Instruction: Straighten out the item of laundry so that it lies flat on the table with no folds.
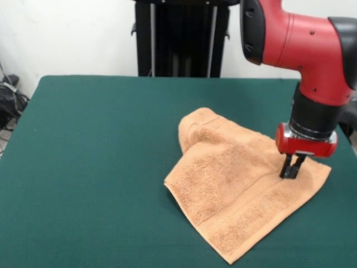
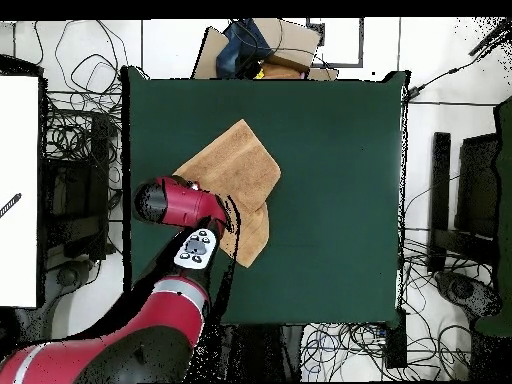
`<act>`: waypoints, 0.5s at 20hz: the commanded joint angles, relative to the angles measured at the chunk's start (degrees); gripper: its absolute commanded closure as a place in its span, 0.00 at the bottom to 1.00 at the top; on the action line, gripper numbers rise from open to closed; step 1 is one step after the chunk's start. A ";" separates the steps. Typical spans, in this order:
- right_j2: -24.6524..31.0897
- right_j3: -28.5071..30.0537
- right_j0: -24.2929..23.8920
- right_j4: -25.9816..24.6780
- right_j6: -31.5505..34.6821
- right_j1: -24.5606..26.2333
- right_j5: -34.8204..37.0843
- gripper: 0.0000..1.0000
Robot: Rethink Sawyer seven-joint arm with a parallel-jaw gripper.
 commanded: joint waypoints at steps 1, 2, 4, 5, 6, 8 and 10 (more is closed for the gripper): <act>12.62 2.29 -1.04 0.93 10.43 5.19 0.92 1.00; 13.03 3.15 -2.19 0.03 9.38 5.00 -0.19 1.00; 13.43 4.90 -4.44 -1.65 7.41 4.34 -1.02 1.00; 13.05 5.91 -5.15 -2.35 7.12 3.90 -1.74 1.00; 12.74 6.69 -5.97 -3.34 6.35 3.43 -2.41 1.00; 13.13 8.41 -8.26 -4.81 4.97 2.71 -2.91 1.00; 13.40 9.29 -9.76 -5.80 4.84 2.21 -3.49 1.00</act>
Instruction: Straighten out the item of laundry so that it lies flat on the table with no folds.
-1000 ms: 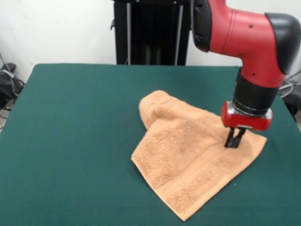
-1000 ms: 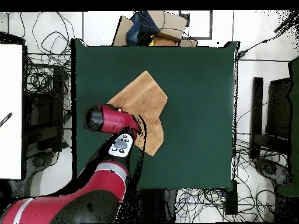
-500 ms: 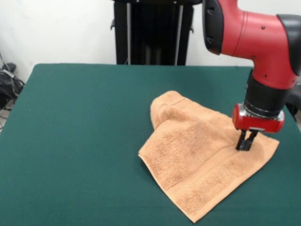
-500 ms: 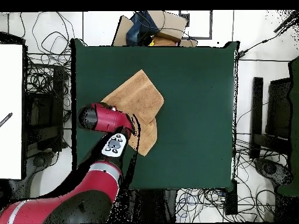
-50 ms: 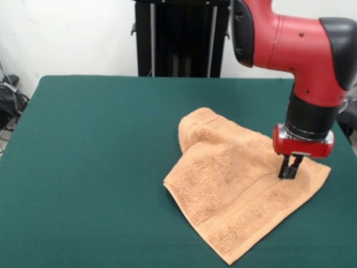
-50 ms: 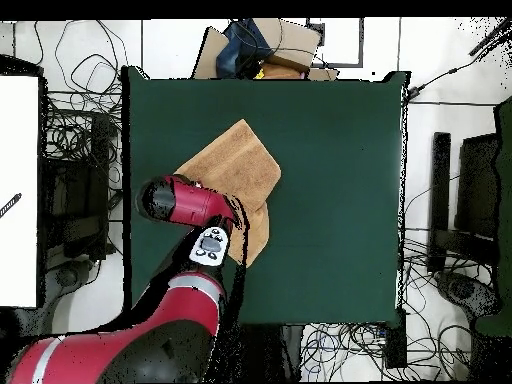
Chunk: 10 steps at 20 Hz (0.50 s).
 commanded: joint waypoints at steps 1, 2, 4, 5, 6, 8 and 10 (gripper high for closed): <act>9.70 8.23 -6.36 -5.16 4.96 3.55 -3.95 1.00; 9.81 8.33 -6.69 -5.60 5.18 3.51 -4.38 1.00; 10.26 8.42 -7.33 -5.96 5.70 3.43 -4.57 1.00; 10.61 8.61 -7.65 -6.07 6.16 3.48 -4.94 1.00; 10.66 8.45 -7.56 -6.08 6.78 3.62 -5.07 1.00; 10.77 7.99 -7.07 -5.81 7.87 3.95 -5.08 1.00; 10.85 7.50 -6.19 -5.16 9.27 4.30 -5.27 1.00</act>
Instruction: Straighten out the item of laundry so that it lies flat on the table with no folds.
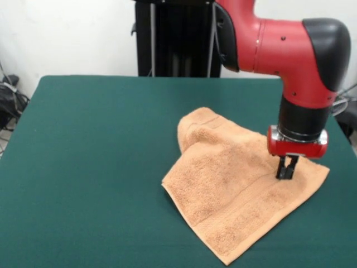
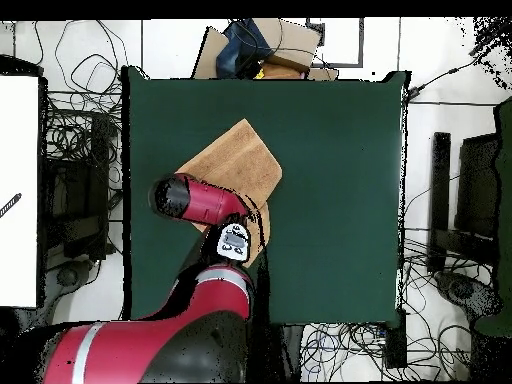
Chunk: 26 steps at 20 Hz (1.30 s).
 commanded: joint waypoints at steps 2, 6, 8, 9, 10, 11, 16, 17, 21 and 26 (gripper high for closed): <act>6.04 4.88 -0.08 -2.05 10.49 6.34 -5.28 1.00; 5.37 2.69 2.97 0.25 12.88 7.20 -4.04 1.00; 4.10 1.49 4.97 1.34 14.16 7.50 -2.58 1.00; 3.88 1.05 5.69 1.77 14.58 7.76 -2.18 1.00; 3.74 0.73 6.16 2.07 14.82 7.88 -1.84 1.00; 3.73 0.50 6.42 2.35 14.92 8.01 -1.71 1.00; 3.58 -0.42 7.75 3.80 15.29 8.51 -1.22 1.00; 3.39 -0.75 8.05 4.01 15.27 8.56 -0.94 1.00; 3.68 -1.03 8.71 5.08 15.58 8.81 -1.48 1.00; 4.15 -0.62 9.29 6.28 15.57 8.89 -2.56 1.00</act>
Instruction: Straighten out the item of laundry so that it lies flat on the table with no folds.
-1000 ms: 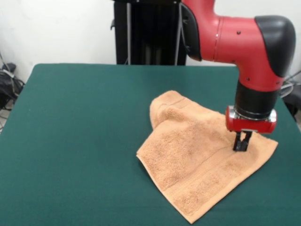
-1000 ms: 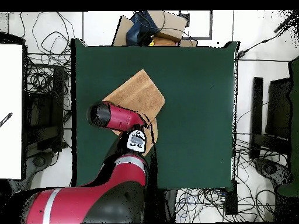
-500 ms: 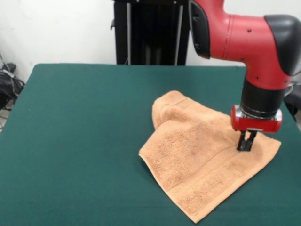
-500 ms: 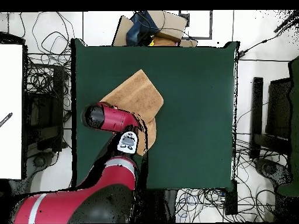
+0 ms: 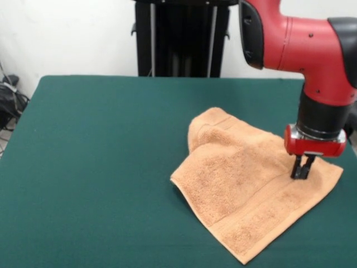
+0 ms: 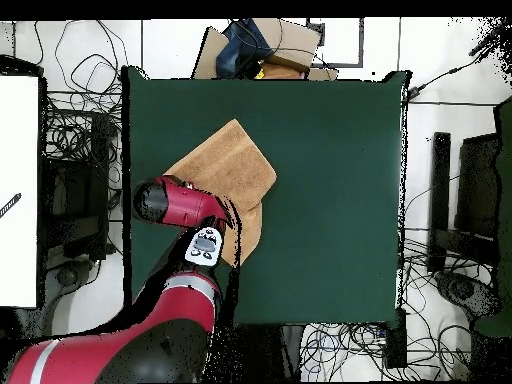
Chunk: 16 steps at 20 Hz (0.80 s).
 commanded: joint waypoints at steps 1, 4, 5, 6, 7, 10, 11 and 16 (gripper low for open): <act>8.10 1.06 2.81 3.16 15.50 7.42 -1.66 1.00; 8.43 1.88 2.24 2.75 14.51 7.23 -2.37 1.00; 8.65 2.21 1.89 2.46 14.06 7.17 -2.69 1.00; 8.98 2.59 1.45 2.15 13.66 7.05 -2.91 1.00; 9.06 2.82 1.30 1.98 13.48 6.93 -2.95 1.00; 8.90 3.23 1.50 1.91 13.62 6.58 -2.90 1.00; 8.65 3.22 1.80 2.01 13.83 6.57 -2.82 1.00; 8.09 2.38 2.50 2.71 14.48 6.90 -1.81 1.00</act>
